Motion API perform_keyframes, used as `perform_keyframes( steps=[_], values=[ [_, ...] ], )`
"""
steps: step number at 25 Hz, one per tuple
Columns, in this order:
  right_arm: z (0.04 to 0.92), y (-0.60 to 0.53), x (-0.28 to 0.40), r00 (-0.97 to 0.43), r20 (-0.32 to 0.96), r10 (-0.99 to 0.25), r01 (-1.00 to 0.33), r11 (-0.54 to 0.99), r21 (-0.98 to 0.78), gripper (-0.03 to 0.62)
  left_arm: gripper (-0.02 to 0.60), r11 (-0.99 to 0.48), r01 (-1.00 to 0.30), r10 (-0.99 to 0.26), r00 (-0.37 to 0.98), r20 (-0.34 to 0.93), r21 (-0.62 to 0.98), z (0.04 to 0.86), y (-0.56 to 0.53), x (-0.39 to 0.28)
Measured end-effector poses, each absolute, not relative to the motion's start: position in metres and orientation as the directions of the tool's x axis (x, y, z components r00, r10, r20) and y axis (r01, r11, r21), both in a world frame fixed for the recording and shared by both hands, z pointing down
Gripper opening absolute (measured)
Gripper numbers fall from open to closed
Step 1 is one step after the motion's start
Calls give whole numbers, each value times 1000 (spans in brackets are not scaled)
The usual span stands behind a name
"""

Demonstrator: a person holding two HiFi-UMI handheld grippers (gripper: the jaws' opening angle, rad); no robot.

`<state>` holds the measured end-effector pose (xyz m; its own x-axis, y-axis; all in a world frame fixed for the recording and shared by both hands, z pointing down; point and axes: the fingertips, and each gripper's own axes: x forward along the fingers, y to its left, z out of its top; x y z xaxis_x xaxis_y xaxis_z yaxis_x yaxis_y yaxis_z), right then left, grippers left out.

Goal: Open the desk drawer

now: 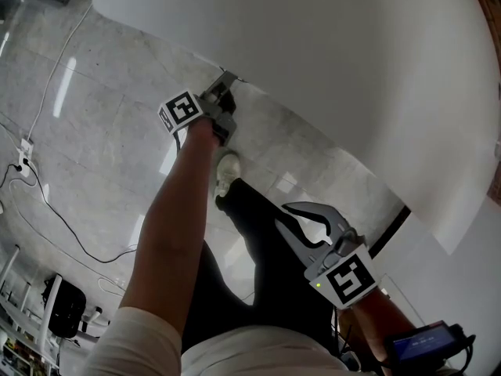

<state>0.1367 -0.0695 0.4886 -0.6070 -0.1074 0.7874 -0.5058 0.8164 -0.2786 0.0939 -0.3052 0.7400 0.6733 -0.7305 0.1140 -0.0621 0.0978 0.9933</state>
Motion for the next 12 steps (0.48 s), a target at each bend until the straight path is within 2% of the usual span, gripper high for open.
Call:
perform_keyframes(
  steps=[3,7,12],
  values=[
    [489,-70,135,-608,787,-106,-506,816,-281,54,116,95,-59,-723,682,110,994,739,-309,100],
    [489,-68,134,-608,787,-107,-511,811,-285,55,29,87,-55,-728,678,101,995,735,-312,103],
    [489,-71,132,-609,785,-111,-516,808,-286,55,25,86,-64,-722,683,107,994,731,-313,105]
  ],
)
